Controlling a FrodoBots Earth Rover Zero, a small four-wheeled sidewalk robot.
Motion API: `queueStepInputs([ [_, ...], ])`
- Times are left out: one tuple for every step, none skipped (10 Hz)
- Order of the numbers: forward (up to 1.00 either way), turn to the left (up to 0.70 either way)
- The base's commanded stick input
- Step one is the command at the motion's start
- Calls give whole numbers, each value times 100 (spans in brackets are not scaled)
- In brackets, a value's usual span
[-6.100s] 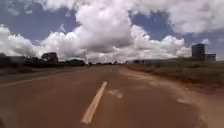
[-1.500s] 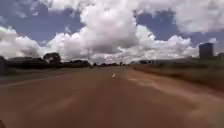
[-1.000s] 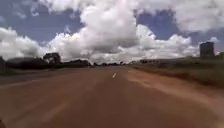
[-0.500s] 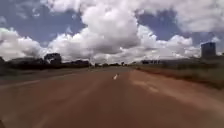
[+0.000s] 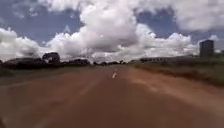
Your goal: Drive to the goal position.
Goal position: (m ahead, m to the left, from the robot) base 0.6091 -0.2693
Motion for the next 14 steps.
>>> queueStepInputs([
  [100,0],
  [100,0],
  [100,0],
  [100,0],
  [100,0],
  [100,0],
  [100,0],
  [100,0],
  [100,-6],
  [100,-12],
  [100,-19],
  [100,-25],
  [100,-31],
  [100,-35],
])
